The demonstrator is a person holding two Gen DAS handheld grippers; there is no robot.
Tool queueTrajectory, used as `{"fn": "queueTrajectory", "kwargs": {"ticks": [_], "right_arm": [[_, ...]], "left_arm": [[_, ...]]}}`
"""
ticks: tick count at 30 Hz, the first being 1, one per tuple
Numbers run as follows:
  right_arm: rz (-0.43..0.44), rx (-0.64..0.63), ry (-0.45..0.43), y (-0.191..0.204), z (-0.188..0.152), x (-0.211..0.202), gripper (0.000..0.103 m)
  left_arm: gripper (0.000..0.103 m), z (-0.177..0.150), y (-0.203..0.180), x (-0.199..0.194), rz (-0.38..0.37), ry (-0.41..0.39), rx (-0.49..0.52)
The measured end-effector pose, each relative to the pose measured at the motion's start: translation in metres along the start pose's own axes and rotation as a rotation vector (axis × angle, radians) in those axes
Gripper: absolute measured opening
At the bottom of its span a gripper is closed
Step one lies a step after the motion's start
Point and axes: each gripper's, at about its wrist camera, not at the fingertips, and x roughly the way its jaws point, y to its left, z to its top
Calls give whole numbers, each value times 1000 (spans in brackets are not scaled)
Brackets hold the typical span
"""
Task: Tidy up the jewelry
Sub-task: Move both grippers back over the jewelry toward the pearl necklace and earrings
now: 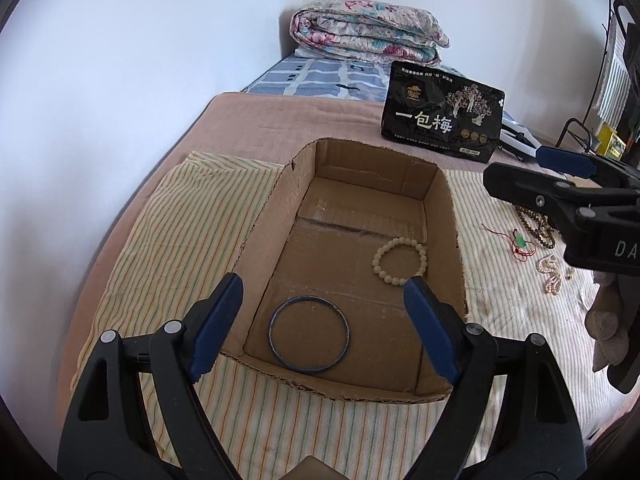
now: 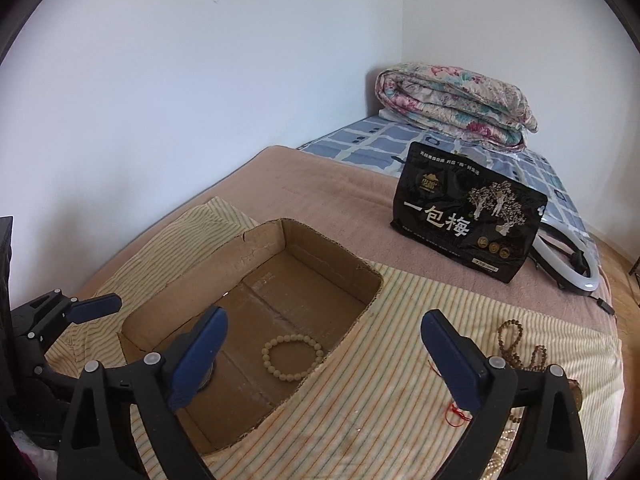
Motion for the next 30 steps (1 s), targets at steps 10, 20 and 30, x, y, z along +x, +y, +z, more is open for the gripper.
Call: {"fn": "queueTrajectory", "kwargs": {"ticks": [10, 20, 30], "right_arm": [[-71, 71, -35, -48, -21, -52, 103], [-195, 164, -32, -135, -69, -105, 103], [-315, 262, 33, -220, -132, -113, 103]], "left_arm": [[85, 3, -46, -22, -64, -68, 41], [85, 1, -117, -21, -172, -62, 153], [85, -9, -188, 4, -293, 10, 281]]}}
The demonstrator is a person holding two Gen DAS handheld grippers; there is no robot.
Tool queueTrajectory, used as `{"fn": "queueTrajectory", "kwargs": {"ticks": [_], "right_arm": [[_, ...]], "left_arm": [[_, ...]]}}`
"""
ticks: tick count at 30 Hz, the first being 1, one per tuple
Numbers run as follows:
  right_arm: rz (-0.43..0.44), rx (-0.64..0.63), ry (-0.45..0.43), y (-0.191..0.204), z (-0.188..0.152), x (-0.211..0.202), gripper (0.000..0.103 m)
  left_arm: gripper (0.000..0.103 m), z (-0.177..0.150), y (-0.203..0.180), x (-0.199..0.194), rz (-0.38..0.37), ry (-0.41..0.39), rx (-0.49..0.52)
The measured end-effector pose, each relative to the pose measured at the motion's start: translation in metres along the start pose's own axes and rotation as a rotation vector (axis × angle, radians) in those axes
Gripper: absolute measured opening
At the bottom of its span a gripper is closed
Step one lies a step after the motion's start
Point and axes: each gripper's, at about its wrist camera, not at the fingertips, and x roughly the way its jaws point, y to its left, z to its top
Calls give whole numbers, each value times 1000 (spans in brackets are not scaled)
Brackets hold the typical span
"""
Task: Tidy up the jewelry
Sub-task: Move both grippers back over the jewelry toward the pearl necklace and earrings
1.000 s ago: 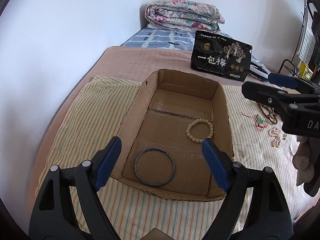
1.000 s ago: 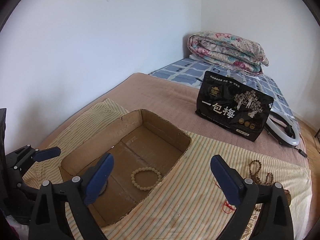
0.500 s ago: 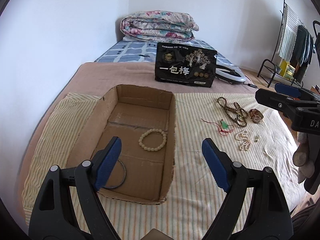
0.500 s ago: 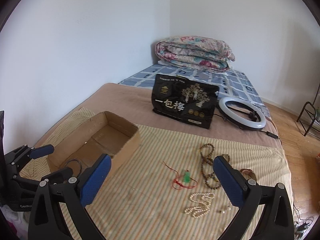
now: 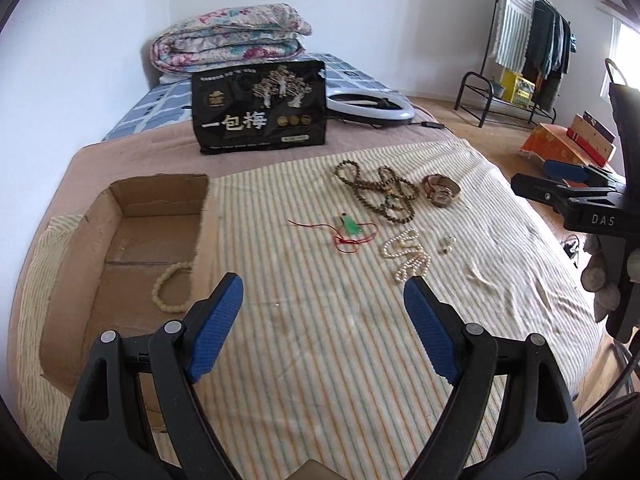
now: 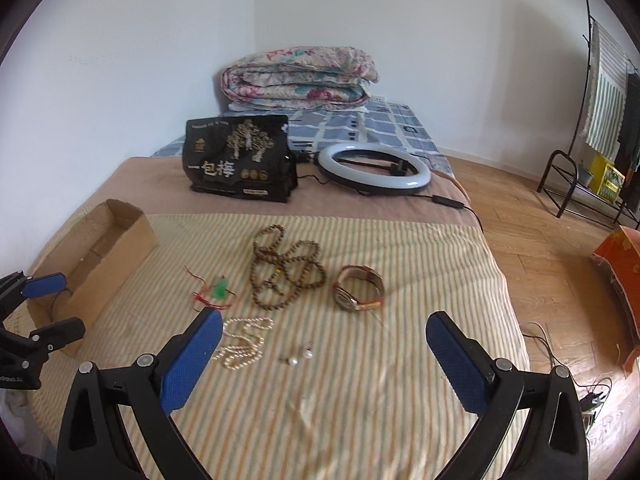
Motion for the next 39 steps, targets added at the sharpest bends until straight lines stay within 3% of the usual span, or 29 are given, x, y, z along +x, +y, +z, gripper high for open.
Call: {"fn": "queueTrajectory", "kwargs": {"ticks": [6, 11, 15, 19, 23, 29, 39], "right_arm": [[-11, 29, 57, -28, -21, 26, 102], [42, 24, 109, -36, -34, 52, 89], [128, 56, 159, -38, -43, 75, 79], [204, 72, 196, -36, -47, 93, 64], [254, 55, 220, -28, -49, 106, 47], [286, 25, 224, -21, -46, 111, 37], [237, -67, 234, -7, -47, 114, 27]], "left_arm": [[85, 1, -35, 33, -63, 42, 80], [75, 2, -55, 60, -106, 76, 111], [58, 1, -65, 89, -143, 142, 122], [56, 0, -72, 111, -162, 170, 132], [56, 1, -76, 127, -159, 178, 141], [56, 4, -80, 144, -144, 184, 160], [49, 3, -85, 153, -117, 158, 192]]}}
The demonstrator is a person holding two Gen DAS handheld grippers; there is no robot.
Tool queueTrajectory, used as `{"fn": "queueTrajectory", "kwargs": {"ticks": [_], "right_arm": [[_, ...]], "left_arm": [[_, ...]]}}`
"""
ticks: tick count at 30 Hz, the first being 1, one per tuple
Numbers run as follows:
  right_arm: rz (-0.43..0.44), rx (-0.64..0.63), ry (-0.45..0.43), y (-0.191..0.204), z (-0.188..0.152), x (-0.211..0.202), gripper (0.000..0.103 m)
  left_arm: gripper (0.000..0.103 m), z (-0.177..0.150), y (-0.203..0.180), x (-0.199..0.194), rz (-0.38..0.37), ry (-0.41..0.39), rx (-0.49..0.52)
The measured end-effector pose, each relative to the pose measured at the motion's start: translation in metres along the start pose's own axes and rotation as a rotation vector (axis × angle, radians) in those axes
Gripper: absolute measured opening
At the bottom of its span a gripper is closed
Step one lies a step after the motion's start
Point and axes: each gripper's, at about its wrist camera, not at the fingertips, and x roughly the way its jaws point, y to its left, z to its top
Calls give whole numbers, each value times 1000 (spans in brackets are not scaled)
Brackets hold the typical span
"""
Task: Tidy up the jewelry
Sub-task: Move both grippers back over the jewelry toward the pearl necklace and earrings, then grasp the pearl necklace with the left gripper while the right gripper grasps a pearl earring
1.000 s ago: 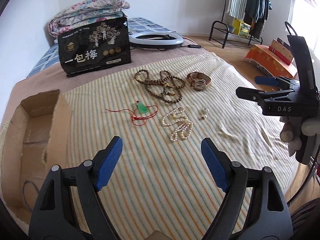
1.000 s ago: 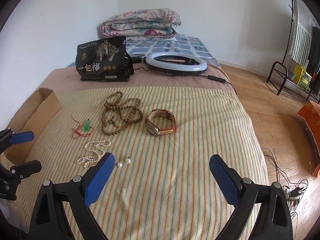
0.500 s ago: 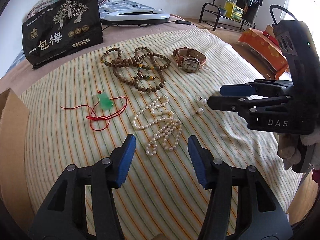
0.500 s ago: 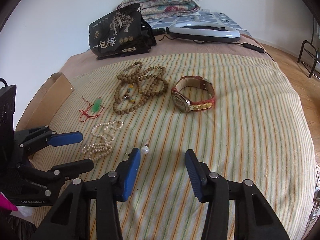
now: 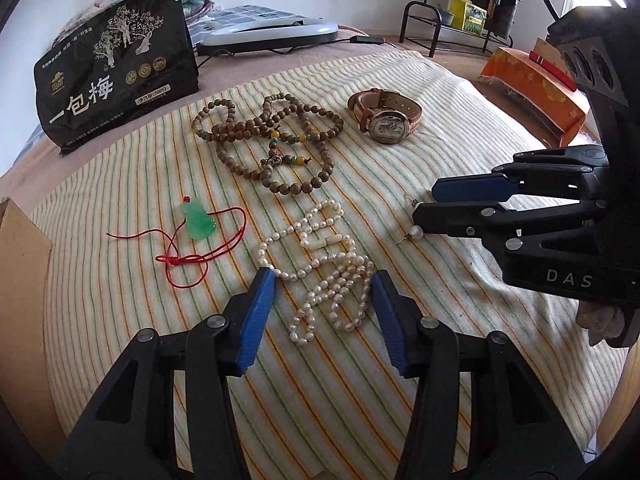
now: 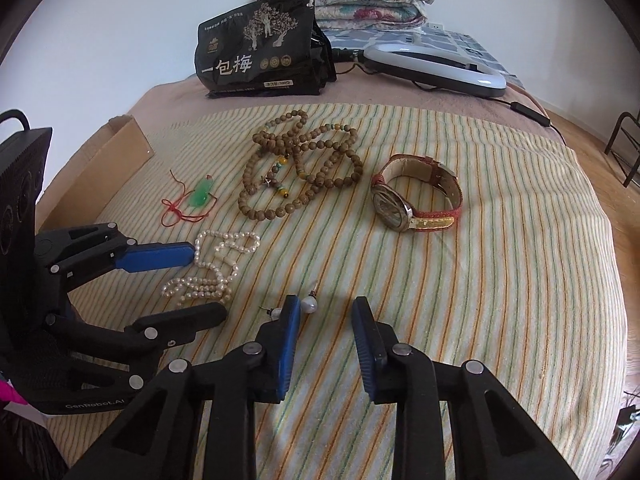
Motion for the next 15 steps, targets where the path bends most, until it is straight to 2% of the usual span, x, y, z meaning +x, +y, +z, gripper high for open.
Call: {"fn": "queueTrajectory", "kwargs": {"ticks": [8, 10, 13, 15], "right_arm": [[-33, -50, 12, 8, 2, 3, 11], [-38, -52, 15, 8, 3, 3, 6], [-31, -45, 13, 7, 3, 2, 6], [-27, -34, 7, 6, 2, 0, 6]], "left_arm": [[30, 4, 11, 2, -17, -5, -45], [18, 4, 14, 2, -19, -7, -61], [7, 5, 22, 2, -36, -6, -101], [5, 6, 26, 1, -48, -3, -120]]}}
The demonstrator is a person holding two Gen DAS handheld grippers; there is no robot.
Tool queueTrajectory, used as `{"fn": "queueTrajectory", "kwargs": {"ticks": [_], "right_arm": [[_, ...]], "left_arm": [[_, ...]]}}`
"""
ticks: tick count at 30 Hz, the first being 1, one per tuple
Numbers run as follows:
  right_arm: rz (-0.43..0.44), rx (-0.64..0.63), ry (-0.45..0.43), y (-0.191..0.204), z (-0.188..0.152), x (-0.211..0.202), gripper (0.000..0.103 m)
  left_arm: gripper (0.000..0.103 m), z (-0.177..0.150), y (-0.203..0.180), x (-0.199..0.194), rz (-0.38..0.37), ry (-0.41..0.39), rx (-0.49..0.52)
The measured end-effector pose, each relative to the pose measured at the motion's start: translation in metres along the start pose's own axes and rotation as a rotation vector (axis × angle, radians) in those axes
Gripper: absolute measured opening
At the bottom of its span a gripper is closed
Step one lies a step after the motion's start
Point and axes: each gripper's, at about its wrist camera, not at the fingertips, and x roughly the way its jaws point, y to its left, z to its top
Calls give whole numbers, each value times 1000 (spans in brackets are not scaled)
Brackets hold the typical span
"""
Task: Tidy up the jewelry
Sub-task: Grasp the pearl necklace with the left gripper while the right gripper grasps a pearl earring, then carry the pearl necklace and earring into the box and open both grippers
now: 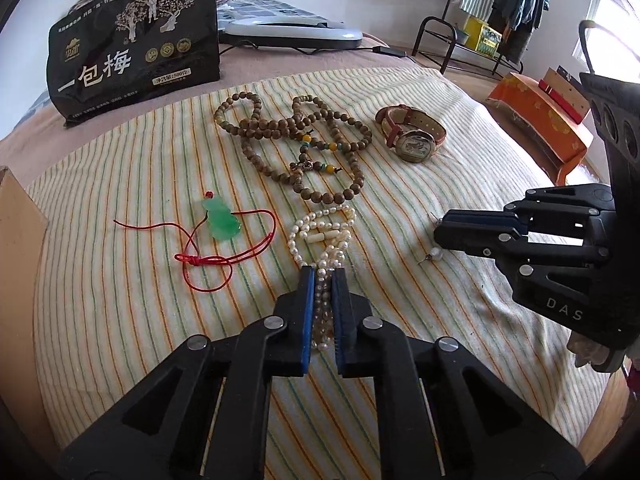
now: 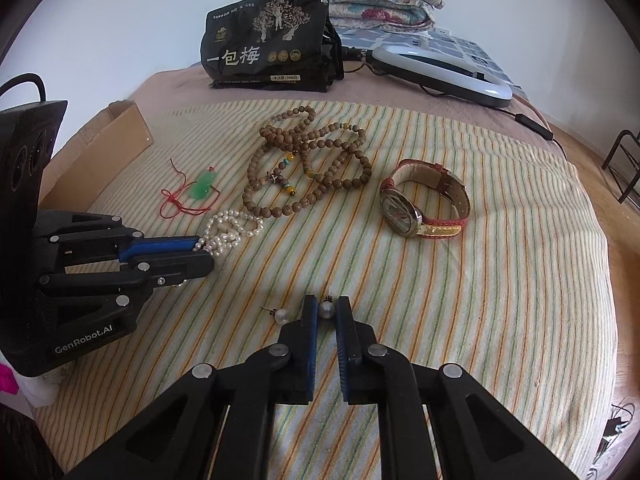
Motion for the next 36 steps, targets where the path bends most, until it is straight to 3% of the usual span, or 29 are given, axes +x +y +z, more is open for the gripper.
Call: {"fn": "queueTrajectory", "kwargs": {"ticks": [15, 23, 36], "right_arm": [[8, 74, -75, -4, 0, -40, 6], [15, 106, -125, -1, 1, -71, 6], [26, 46, -189, 34, 20, -115, 6]], "left_arm": [[2, -3, -1, -46, -9, -51, -19], [2, -5, 7, -95, -7, -127, -36], [2, -7, 36, -186, 21, -267, -89]]}}
